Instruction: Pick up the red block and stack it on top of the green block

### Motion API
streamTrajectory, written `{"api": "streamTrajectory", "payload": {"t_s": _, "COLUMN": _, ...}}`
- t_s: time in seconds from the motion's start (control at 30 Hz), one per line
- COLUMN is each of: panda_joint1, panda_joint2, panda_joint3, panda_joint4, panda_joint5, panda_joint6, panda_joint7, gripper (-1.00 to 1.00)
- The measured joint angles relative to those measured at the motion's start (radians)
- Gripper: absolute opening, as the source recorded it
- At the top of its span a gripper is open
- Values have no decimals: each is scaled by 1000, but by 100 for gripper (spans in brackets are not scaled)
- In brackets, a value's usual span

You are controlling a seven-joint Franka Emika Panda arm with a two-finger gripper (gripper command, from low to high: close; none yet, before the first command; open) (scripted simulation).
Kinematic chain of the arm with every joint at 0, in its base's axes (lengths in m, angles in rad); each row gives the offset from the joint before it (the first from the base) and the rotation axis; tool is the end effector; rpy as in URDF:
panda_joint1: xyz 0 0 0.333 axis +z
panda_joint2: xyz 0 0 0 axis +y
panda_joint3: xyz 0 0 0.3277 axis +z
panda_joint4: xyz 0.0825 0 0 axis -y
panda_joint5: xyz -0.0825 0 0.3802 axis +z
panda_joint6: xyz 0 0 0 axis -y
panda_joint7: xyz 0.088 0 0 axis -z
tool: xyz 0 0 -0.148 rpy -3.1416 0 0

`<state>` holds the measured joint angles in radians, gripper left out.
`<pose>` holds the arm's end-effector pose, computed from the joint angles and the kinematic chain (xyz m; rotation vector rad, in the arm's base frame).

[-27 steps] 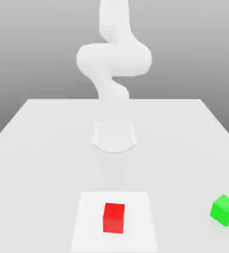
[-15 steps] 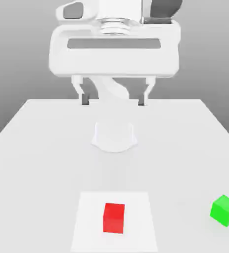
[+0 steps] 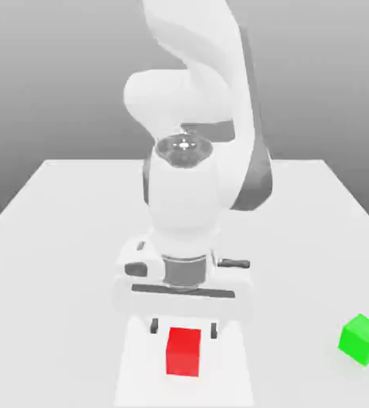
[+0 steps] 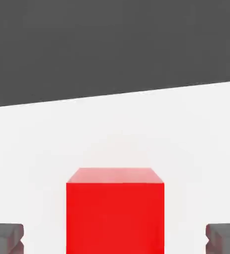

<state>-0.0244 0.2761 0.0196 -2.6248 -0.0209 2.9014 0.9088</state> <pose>0.4275 -0.0002 0.1283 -2.8324 1.3578 -0.0006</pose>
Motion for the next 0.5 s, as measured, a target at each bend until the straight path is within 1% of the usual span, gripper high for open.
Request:
{"api": "streamTrajectory", "payload": {"t_s": 0.03, "panda_joint1": 2, "panda_joint2": 23, "panda_joint3": -2, "panda_joint4": 3, "panda_joint5": -2, "panda_joint6": 19, "panda_joint7": 2, "gripper": -100}}
{"api": "streamTrajectory", "payload": {"t_s": 0.27, "panda_joint1": 0, "panda_joint2": 22, "panda_joint3": -1, "panda_joint4": 3, "panda_joint5": -4, "panda_joint6": 19, "panda_joint7": 4, "gripper": -100}}
{"api": "streamTrajectory", "payload": {"t_s": 0.43, "panda_joint1": -9, "panda_joint2": -136, "panda_joint3": 11, "panda_joint4": -21, "panda_joint5": 8, "panda_joint6": -116, "panda_joint7": -5, "gripper": -100}}
{"api": "streamTrajectory", "payload": {"t_s": 0.5, "panda_joint1": 25, "panda_joint2": -167, "panda_joint3": 50, "panda_joint4": -4, "panda_joint5": 2, "panda_joint6": -165, "panda_joint7": -27, "gripper": -100}}
